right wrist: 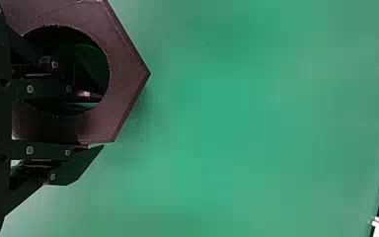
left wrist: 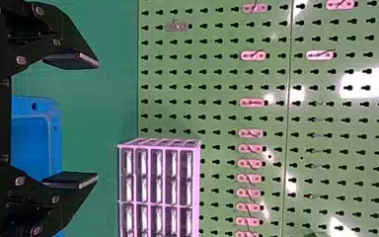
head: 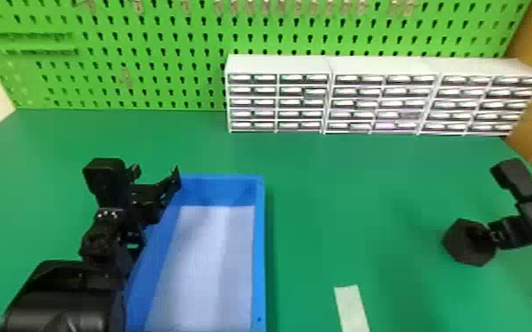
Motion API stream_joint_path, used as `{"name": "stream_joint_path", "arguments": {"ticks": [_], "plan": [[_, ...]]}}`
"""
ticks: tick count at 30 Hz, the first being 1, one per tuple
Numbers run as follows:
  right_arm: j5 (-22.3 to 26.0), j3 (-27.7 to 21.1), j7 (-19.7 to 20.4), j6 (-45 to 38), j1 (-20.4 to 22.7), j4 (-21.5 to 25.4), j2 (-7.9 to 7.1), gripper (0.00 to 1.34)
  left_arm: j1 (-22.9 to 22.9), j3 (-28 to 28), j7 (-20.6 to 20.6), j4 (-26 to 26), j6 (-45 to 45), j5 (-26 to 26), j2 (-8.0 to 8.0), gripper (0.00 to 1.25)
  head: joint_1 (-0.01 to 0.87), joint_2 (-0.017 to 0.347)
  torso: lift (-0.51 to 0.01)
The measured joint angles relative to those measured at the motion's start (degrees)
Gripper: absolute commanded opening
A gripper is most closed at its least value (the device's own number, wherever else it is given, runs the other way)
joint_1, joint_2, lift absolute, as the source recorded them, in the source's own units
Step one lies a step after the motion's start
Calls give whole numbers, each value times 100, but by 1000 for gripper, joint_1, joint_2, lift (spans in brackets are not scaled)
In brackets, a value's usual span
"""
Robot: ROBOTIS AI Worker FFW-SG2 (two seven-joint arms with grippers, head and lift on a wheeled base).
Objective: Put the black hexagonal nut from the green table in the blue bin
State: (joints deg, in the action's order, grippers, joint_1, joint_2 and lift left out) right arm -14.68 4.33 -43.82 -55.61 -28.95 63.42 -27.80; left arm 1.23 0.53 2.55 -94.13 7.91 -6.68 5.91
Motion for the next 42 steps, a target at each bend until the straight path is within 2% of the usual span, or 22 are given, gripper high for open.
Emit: {"name": "stream_joint_path", "arguments": {"ticks": [8, 28, 35, 42], "plan": [[-119, 15, -21, -275, -22, 305, -6, 338, 0, 0, 3, -14, 5, 0, 19, 805, 686, 51, -96], [-501, 96, -115, -1448, 70, 2169, 21, 336, 0, -6, 9, -48, 45, 0, 42, 807, 686, 51, -96], [-483, 187, -127, -1640, 51, 2772, 97, 336, 0, -13, 9, -64, 50, 0, 42, 807, 686, 51, -96], [-330, 451, -133, -1743, -115, 3253, 245, 336, 0, -11, 9, -70, 60, -1, 43, 805, 686, 51, -96]]}}
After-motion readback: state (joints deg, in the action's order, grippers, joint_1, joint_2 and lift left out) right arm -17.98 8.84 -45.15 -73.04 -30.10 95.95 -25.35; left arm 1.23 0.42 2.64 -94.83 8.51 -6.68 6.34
